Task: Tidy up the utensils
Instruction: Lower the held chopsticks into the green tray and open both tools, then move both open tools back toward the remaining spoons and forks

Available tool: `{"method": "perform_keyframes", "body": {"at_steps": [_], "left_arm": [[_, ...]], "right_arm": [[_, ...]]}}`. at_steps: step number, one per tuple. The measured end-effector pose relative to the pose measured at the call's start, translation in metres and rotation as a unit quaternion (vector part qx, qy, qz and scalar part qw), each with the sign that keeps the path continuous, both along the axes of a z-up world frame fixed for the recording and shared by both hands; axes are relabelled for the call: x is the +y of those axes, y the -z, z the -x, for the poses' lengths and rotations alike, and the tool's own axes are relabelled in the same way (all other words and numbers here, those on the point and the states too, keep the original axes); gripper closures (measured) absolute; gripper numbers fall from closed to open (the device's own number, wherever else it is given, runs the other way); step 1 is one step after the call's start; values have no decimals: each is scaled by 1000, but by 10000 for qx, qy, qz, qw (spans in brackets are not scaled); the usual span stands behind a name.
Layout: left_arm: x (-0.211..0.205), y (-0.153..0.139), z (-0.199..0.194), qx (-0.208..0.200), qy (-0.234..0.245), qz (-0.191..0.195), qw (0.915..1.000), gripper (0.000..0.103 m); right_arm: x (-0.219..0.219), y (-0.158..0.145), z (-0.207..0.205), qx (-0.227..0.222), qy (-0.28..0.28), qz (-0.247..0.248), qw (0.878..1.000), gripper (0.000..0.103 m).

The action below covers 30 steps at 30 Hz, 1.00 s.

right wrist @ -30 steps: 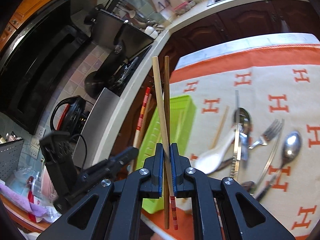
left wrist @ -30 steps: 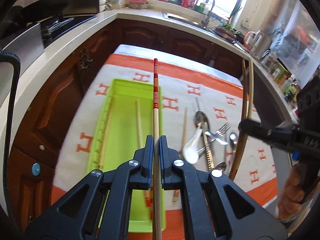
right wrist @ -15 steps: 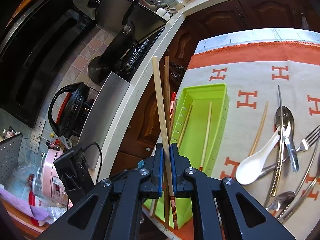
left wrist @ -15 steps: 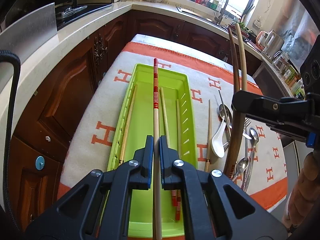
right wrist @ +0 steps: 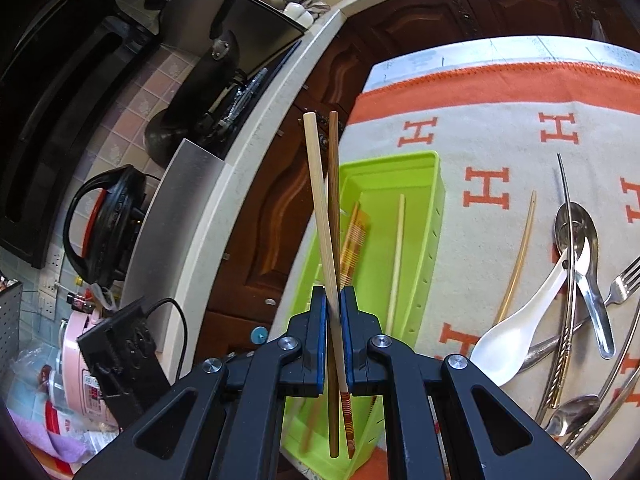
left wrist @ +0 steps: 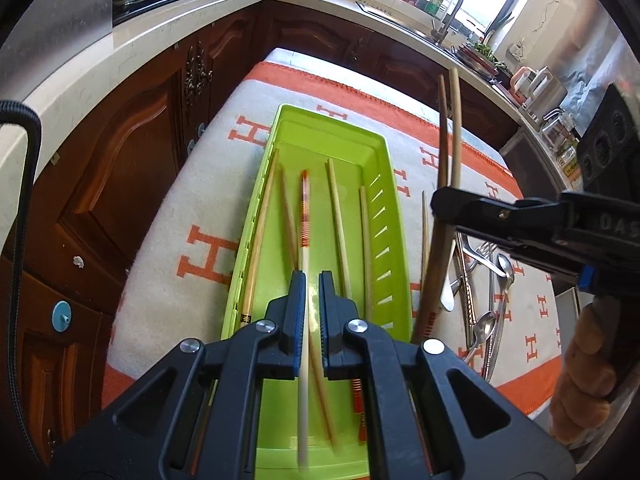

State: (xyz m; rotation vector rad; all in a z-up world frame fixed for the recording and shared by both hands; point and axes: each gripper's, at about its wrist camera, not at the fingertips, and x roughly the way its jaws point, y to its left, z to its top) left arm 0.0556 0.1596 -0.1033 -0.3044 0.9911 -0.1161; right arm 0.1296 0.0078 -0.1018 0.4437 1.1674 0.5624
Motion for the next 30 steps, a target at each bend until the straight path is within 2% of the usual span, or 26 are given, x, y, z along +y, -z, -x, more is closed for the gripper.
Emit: {"method": "perform_keyframes", "body": {"at_steps": [12, 13, 14, 16, 25, 30], "left_arm": [[5, -3, 5, -23, -19, 111, 9999, 100], [5, -3, 5, -29, -20, 103, 9999, 99], [6, -4, 6, -37, -17, 102, 9999, 99], [6, -5, 6, -44, -16, 92, 9999, 99], [0, -4, 6, 20, 66, 60, 10000, 99], [-6, -4, 5, 69, 152, 45, 9999, 99]], "right_arm": [[14, 33, -11, 346, -81, 331, 9988, 95], [14, 36, -12, 385, -78, 386, 9985, 88], [14, 38, -13, 401, -60, 419, 9983, 76], [14, 39, -11, 317, -20, 464, 9984, 64], [3, 21, 12, -361, -222, 994, 9941, 64], [-16, 20, 29, -461, -177, 1207, 9915, 64]]}}
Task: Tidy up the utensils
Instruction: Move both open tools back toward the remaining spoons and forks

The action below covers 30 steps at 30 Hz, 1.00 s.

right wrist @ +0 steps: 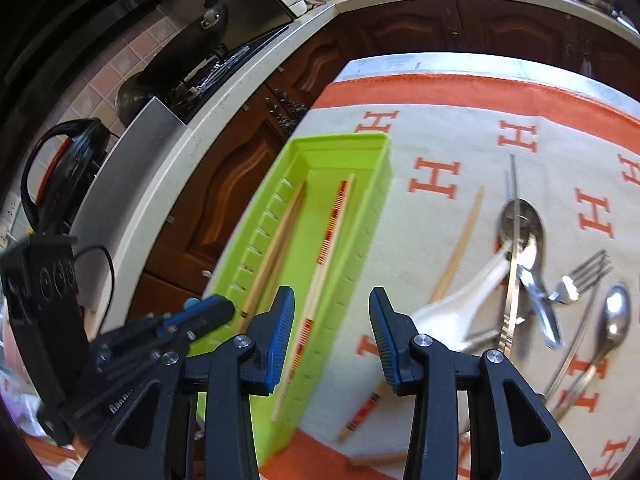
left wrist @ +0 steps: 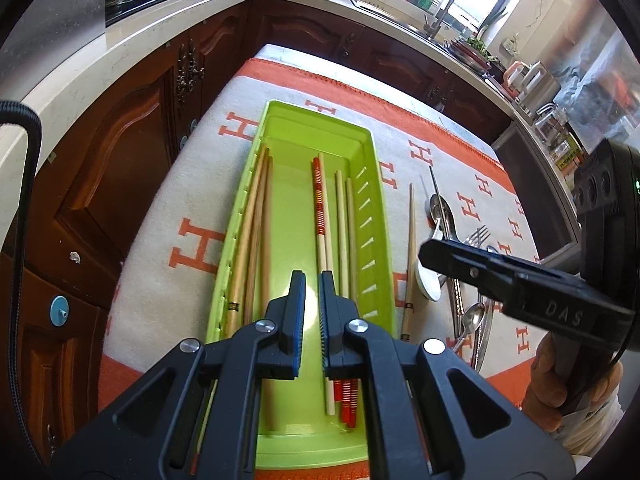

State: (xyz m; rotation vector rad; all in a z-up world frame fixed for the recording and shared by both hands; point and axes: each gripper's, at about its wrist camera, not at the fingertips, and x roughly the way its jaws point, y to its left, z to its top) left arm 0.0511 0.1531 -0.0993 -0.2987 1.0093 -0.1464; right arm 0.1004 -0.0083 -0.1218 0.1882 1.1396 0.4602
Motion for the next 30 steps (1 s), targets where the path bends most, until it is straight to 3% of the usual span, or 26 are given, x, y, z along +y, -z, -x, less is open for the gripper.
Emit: {"method": "perform_keyframes", "body": {"at_steps": [18, 30], "left_arm": [[-46, -2, 2, 104, 498, -93, 9987, 99], [-91, 1, -12, 280, 890, -178, 9955, 99]], "right_arm": [[-79, -5, 43, -251, 513, 35, 9984, 64], [-138, 13, 50, -138, 985, -112, 9950, 64]]}}
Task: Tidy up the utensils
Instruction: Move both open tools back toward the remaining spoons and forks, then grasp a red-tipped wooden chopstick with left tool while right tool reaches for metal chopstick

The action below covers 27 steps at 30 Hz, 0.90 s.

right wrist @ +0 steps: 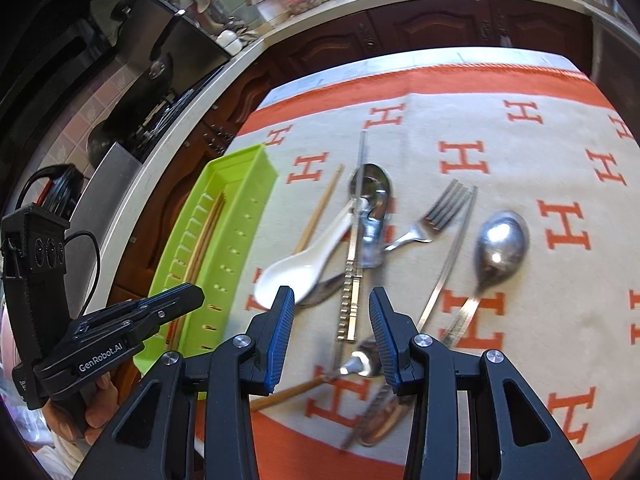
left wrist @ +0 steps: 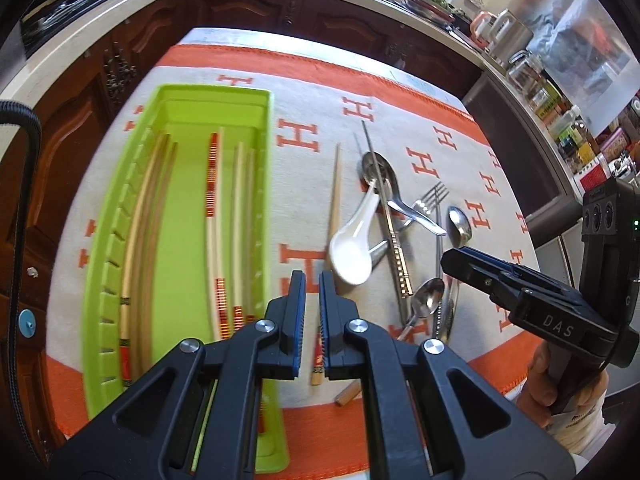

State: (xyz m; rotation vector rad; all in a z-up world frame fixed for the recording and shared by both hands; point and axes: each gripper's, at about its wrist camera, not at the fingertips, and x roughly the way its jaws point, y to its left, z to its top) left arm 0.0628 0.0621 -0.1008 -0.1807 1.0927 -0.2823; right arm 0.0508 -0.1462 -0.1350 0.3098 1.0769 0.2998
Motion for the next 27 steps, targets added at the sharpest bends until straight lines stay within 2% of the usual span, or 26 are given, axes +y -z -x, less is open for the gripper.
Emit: {"method": "perform_keyframes", "body": {"at_steps": [5, 14, 21, 27], "left_arm": [[-23, 6, -8, 92, 203, -94, 9997, 99], [-55, 36, -14, 551, 616, -388, 9958, 99], [-60, 54, -20, 809, 552, -654, 9930, 99], [-62, 54, -21, 811, 541, -762, 9923, 98]], "right_arm": [[-21, 12, -1, 67, 152, -74, 9998, 64], [-36, 29, -4, 147, 169, -235, 9995, 64], [-35, 35, -8, 145, 72, -319, 9994, 64], [-32, 39, -9, 157, -4, -372, 9992, 64]]}}
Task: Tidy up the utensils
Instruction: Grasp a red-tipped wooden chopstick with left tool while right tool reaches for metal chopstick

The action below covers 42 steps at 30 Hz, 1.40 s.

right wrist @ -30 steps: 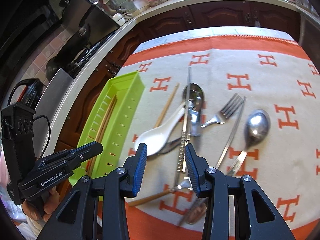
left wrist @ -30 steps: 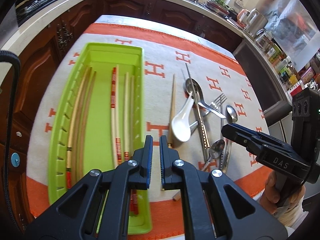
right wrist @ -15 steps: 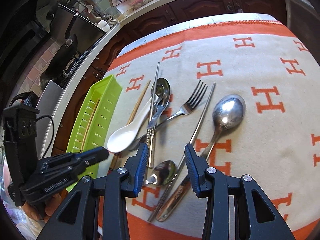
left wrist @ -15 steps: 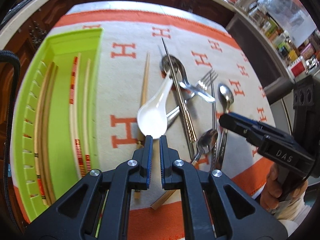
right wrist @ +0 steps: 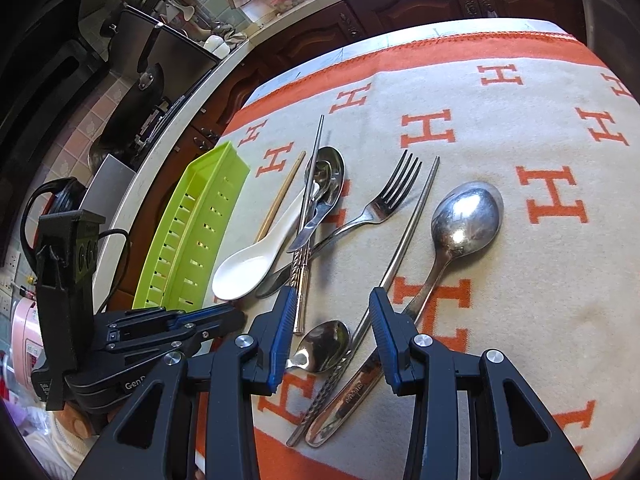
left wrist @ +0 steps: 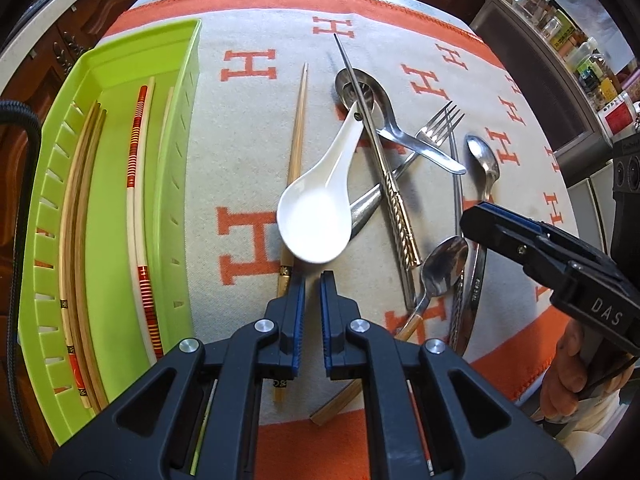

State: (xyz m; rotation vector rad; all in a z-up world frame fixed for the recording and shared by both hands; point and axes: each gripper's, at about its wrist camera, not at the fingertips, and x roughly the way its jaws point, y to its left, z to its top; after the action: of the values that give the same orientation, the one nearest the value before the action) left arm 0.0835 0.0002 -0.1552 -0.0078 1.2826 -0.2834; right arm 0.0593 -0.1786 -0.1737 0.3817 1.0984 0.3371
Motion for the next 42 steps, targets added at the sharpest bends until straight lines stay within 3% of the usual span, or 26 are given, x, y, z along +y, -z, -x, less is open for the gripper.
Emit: {"method": "perform_keyframes", "body": {"at_steps": [7, 9, 10, 11, 16, 22, 28, 34, 36, 38, 42], "left_arm": [[-1, -7, 4, -176, -11, -223, 9996, 92], [-1, -9, 6, -235, -24, -311, 9992, 81], [-2, -10, 6, -265, -48, -362, 9990, 68], [-2, -10, 5, -290, -83, -397, 9988, 62], [-3, -16, 5, -494, -132, -628, 9967, 62], [-3, -11, -5, -347, -188, -650, 9971, 62], [-14, -5, -14, -206, -59, -1114, 9935, 62], [-16, -1, -25, -72, 85, -1231, 9923, 62], [-18, 0, -28, -32, 149, -1240, 9922, 66], [-16, 2, -31, 107, 132, -1012, 9947, 80], [-15, 1, -32, 107, 109, -937, 9955, 83]], "right_arm": [[3, 4, -1, -10, -36, -60, 10000, 64], [5, 4, -1, -18, -52, -70, 10000, 64], [5, 4, -1, -23, -60, -72, 10000, 64], [6, 4, 0, -29, -63, -75, 9999, 64], [5, 5, 2, -22, -59, -134, 9999, 64], [2, 4, 4, -53, -38, -192, 9998, 64], [-2, 2, 7, -100, -42, -237, 9997, 64], [-7, 2, 8, -91, -14, -309, 9995, 64], [-9, 2, 9, -89, -14, -330, 9994, 64], [-9, 2, 9, -104, -32, -343, 9994, 64], [-8, 1, 10, -119, -94, -337, 9993, 64]]}}
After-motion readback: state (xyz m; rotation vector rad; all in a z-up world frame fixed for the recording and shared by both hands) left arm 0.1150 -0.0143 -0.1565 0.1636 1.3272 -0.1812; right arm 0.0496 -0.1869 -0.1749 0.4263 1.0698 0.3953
